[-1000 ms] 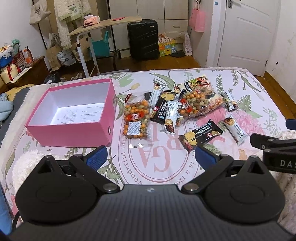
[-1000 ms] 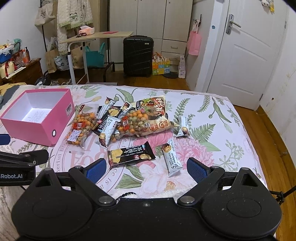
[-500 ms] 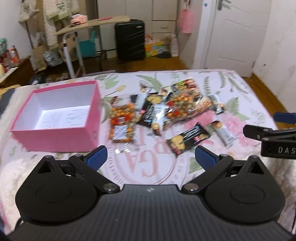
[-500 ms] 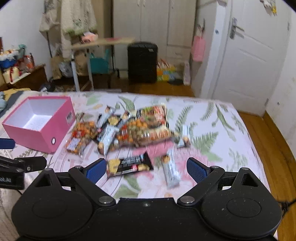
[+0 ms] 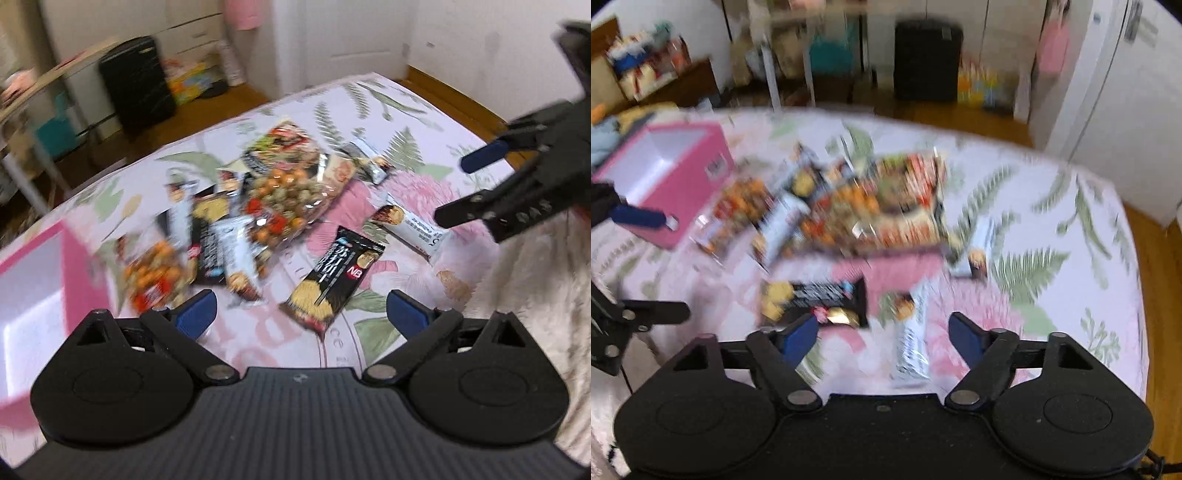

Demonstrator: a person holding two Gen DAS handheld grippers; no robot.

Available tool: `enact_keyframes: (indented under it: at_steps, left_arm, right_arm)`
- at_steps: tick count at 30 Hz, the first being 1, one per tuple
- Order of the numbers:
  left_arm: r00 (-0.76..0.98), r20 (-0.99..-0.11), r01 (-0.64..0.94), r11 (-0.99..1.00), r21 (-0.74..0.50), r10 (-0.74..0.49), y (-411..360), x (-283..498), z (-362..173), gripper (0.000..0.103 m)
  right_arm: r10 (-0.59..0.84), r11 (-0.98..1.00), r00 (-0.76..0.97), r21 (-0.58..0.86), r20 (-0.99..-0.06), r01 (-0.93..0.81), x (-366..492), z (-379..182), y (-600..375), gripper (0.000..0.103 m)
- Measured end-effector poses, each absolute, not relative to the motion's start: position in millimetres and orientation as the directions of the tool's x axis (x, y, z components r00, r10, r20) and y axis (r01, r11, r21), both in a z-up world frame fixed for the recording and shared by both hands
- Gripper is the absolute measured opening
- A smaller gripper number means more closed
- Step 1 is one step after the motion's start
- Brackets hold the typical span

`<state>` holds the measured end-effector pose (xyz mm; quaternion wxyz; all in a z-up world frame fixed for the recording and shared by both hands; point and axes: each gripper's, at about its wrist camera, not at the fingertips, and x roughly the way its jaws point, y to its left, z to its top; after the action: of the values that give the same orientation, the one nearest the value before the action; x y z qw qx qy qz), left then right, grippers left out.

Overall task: Organize snacks
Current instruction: 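Grasp the black NB cracker packet with the left gripper while the right grasps a white snack bar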

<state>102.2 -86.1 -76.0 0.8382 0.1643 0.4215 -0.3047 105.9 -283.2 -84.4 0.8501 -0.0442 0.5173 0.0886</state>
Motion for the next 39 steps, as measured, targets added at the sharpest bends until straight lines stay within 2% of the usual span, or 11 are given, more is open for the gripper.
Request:
enact_keyframes:
  at_steps: [3,7,10,15,17,23,28,29,31,32,39]
  left_arm:
    - [0.386,-0.818,0.715,0.698,-0.026,-0.426,-97,121,-94,0.099]
    - [0.324,-0.839,0.756,0.653,-0.047,-0.436,-113,143,-123,0.099]
    - [0.264,-0.843,0.781,0.616,-0.098,-0.469,-120,154,-138,0.099]
    - [0.247,-0.852,0.842,0.538,-0.048,-0.462,-136,157,-161,0.099]
    - [0.252,-0.863,0.837,0.547,-0.032,-0.437,-140,159,-170,0.098]
    - [0.212,-0.861,0.842,0.533,-0.078,-0.461,-146,166,-185,0.084]
    - [0.229,-0.860,0.817,0.570,-0.084,-0.455,-150,169,-194,0.063]
    - [0.233,-0.863,0.819,0.569,-0.074,-0.448,-150,169,-194,0.063]
    - [0.228,-0.868,0.820,0.567,-0.073,-0.441,-149,167,-193,0.056]
    - [0.224,-0.877,0.814,0.577,-0.072,-0.426,-150,167,-192,0.055]
    - [0.162,-0.927,0.694,0.707,-0.137,-0.339,-151,169,-188,0.053]
  right_arm:
    - [0.110,0.980,0.367,0.039,-0.924,-0.194,121,-105,-286,0.070]
    - [0.076,0.988,0.277,0.036,-0.958,-0.147,140,-131,-292,0.068]
    - [0.104,0.987,0.246,0.071,-0.964,-0.142,145,-141,-295,0.066]
    - [0.046,0.994,0.274,0.016,-0.961,-0.107,154,-148,-297,0.063]
    - [0.079,0.995,0.258,0.059,-0.963,-0.084,159,-152,-303,0.063]
    - [0.150,0.985,0.170,0.133,-0.974,-0.112,165,-164,-300,0.058]
    - [0.145,0.983,0.146,0.125,-0.979,-0.136,165,-168,-293,0.058]
    - [0.146,0.985,0.156,0.129,-0.977,-0.118,166,-168,-295,0.057]
    - [0.149,0.987,0.177,0.135,-0.973,-0.086,166,-166,-300,0.039]
    - [0.152,0.987,0.180,0.140,-0.972,-0.074,166,-165,-302,0.033]
    - [0.163,0.987,0.273,0.157,-0.948,-0.045,162,-151,-310,0.032]
